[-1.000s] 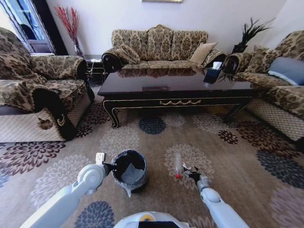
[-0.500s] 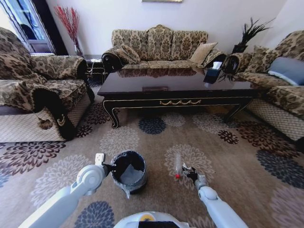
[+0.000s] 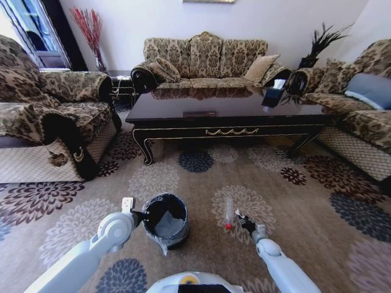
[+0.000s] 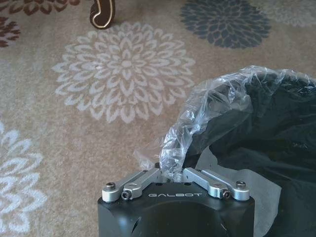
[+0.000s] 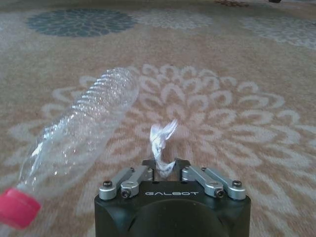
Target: Move to the front of the table and pick up the trash from the floor, then place it into the trash bin.
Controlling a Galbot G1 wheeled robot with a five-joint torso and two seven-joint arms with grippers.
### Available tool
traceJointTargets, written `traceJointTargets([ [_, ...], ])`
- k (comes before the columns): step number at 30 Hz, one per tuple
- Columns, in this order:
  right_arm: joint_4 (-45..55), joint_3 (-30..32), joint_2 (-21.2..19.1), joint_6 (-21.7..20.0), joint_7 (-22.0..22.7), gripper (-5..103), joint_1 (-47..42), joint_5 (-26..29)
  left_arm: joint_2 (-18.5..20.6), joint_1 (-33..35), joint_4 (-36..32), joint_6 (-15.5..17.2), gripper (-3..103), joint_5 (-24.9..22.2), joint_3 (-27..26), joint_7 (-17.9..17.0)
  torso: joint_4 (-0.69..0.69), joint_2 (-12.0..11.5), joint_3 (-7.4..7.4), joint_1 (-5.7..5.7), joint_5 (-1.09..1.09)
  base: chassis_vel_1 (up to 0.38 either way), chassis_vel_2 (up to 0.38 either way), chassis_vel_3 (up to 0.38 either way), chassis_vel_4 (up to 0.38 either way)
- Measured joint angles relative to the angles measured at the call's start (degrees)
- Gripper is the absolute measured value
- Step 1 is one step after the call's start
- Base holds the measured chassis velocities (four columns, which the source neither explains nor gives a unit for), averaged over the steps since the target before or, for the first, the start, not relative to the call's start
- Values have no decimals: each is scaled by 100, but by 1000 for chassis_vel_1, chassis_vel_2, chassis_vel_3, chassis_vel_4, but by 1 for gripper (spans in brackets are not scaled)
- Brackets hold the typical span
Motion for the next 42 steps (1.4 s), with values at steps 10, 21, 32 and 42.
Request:
traceJointTargets([
  [10,26,26,25,20,-13,0,-35,-37,-46,-40,7,0,2,-39,16,-25,0,0,0,0,0,0,0,0,0],
  [21,74,118,42,70,-35,0,-113,-60,-97,-2,-20,0,2,-53,24,-30,0,0,0,0,0,0,0,0,0],
  [32,1278,584,-349,308,-81,0,-756,-166,-216,-327,129,0,2,-142,277,-80,-1,0,0,0,0,0,0,0,0],
  [42,3429,1351,-590,331,-101,0,-1953,-157,-587,-889,440,0,2,-303,707,-197,1,0,0,0,0,0,0,0,0],
])
